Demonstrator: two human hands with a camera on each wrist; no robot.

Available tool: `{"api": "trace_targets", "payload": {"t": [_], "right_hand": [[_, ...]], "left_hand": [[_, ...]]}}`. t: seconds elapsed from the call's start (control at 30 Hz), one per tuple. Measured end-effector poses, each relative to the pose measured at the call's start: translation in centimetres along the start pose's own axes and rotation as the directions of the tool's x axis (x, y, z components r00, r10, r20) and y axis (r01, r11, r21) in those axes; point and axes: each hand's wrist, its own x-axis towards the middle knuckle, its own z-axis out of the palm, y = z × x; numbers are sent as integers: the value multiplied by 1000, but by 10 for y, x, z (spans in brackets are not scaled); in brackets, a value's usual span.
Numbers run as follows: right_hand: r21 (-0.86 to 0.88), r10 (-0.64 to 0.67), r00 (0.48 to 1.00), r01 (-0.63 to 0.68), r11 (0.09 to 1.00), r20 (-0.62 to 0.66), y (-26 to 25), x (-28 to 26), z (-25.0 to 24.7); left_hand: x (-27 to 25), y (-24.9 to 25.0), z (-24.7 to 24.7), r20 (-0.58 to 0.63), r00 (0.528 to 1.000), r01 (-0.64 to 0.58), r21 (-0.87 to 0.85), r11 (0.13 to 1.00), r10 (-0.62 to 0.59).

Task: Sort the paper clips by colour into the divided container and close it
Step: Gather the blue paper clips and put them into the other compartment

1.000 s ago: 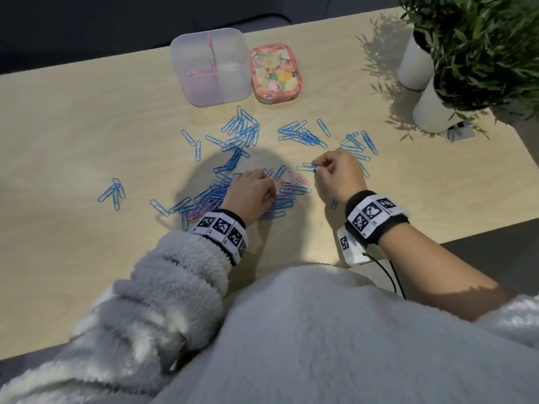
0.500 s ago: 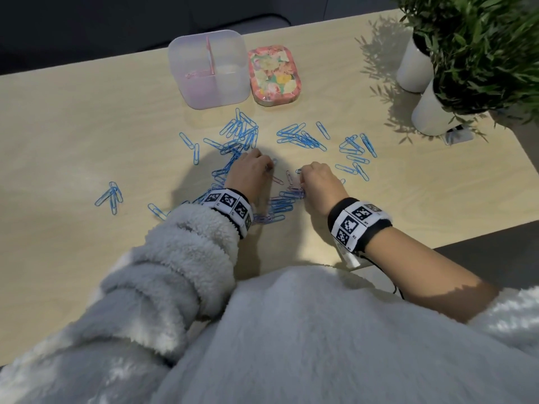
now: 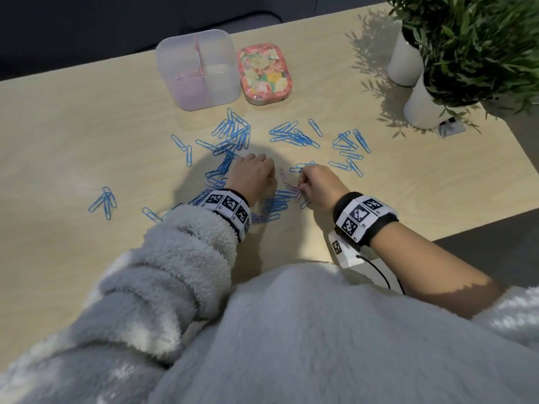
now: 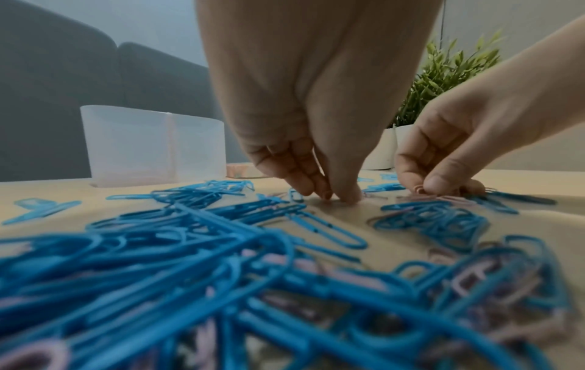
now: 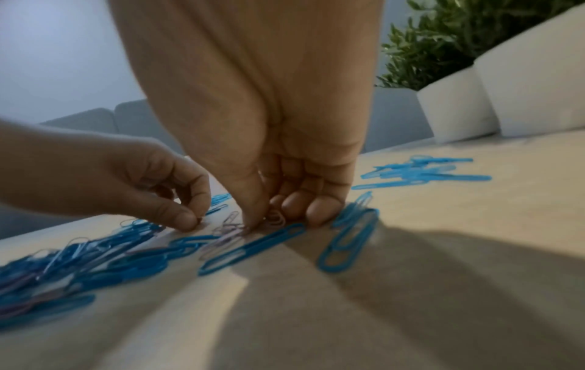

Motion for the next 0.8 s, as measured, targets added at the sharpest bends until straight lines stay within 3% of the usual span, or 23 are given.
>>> {"api": "trace_targets", "payload": {"t": [0.13,0.23,0.33,0.4,0.47,0.63,0.73,0.8], "right_hand": [[39,-2,999,3,999,-35,4,2,-2],[369,74,993,-35,929,-93,15,2,-12],[697,164,984,-72,713,-66,21,1,-19],[844,246,969,-144,517,15,20,-1,-21],[921,286,953,-196,337,99,17,-4,-26],[961,290,924,-274,46,249,14,-6,-33],[956,232,930,-294,7,285,13,-4,-32],[941,263,926,-314,131,272,10,-3,-31]], "left_hand": [[2,2,-8,-31,993,89,-384,919,-110],[8,1,-11,-6,992,105,-518,849,-126],[15,3,-12,66,993,122,-534,837,-102],[16,4,-10,106,993,95,-460,883,-52],[17,3,-4,117,993,22,-319,947,17],[16,1,2,112,990,-67,-179,982,88],[13,-1,2,101,992,-62,-153,986,78],[9,-2,-1,93,993,-51,-163,985,67]]}}
